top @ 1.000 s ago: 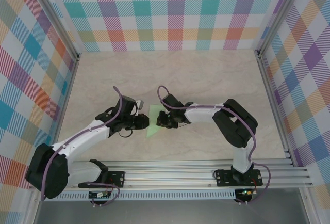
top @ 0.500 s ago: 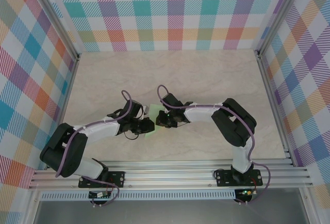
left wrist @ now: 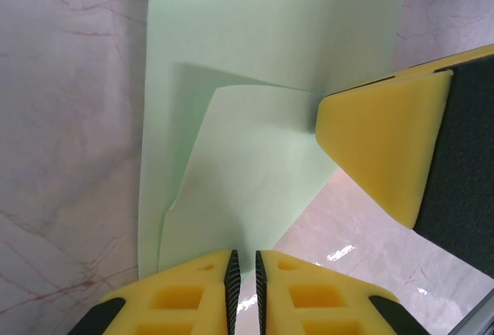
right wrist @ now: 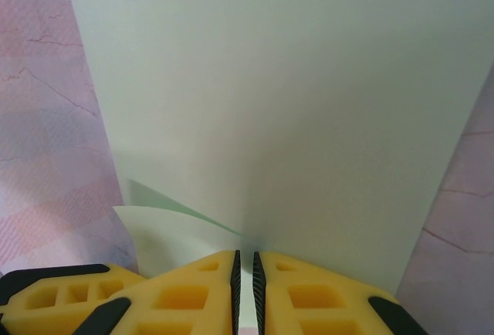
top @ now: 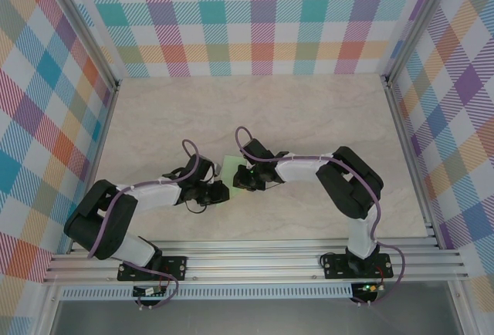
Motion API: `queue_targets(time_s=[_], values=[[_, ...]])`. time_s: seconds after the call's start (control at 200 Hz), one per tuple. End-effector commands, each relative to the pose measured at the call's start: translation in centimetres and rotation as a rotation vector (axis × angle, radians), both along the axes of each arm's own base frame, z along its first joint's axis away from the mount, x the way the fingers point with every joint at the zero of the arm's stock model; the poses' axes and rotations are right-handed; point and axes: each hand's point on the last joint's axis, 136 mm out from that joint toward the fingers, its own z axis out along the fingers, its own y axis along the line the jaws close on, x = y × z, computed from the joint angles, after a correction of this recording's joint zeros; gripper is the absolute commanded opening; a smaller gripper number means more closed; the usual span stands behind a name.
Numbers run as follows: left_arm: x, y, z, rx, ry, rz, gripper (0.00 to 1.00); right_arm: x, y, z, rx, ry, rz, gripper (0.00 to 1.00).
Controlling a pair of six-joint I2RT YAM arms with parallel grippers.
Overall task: Fold a paper plane with a square sheet of paper (pick it up from the middle)
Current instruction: Third fold the triangle at the center of the table.
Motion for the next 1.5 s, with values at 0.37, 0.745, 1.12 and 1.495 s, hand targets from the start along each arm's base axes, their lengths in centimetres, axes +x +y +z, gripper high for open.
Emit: queue_targets(time_s=[0.37,0.745,1.12,1.495], values=[[-3.8,2.9,-1.3,0.033,0.1,0.088,0.21,-0.1,-1.1,-2.2,-0.073,0.025,0.01,0.16],[-5.8,4.7,-3.0,0.112,0.204,0.154,0.23,-0.1,-1.2,-2.1,-0.081,0.025,0.018,0.16],[-8.0,6.3,-2.2,0.138,0.255,0.207,0.29,0.0,-0.9,-2.0,-0.08,0.023,0.026,0.16],[-2.2,3.4,5.8,-0.047,-0.025,0.221,0.34,0.1,-0.6,-1.7,-0.066,0.021,0.033,0.17]])
